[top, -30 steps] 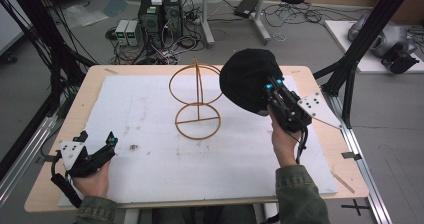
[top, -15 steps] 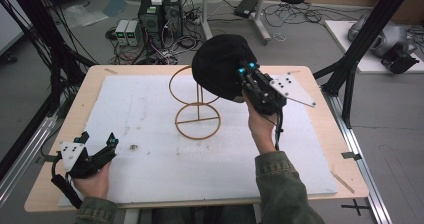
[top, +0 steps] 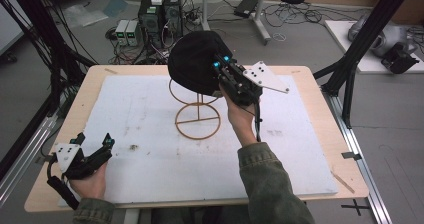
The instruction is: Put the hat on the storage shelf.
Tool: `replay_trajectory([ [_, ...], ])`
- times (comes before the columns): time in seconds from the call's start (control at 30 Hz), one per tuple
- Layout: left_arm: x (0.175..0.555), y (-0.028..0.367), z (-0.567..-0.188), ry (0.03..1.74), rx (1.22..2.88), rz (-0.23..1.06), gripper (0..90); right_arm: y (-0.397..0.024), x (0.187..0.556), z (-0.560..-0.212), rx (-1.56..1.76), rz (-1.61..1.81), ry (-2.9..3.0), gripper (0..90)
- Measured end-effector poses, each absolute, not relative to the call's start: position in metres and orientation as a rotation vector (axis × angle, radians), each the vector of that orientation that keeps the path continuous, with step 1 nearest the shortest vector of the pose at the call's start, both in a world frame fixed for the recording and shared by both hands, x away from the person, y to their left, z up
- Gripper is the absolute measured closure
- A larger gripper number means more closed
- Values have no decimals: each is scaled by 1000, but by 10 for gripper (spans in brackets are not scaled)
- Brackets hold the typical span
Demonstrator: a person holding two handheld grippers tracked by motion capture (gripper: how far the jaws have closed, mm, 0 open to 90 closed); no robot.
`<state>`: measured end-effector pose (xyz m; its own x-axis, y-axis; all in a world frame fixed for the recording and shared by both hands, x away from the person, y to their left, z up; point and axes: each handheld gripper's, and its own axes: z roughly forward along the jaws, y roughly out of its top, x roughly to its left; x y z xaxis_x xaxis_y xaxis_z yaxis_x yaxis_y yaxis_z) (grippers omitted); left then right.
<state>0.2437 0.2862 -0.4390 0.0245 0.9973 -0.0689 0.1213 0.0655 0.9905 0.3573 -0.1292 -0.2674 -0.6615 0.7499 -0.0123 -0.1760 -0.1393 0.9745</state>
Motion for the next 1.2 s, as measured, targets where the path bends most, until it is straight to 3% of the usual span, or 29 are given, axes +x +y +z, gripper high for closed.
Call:
replay_trajectory([
  [1.2, 248, 283, -441, 1313, 1281, 1063, 177, -112, 366, -286, 627, 1771, 1720, 877],
])
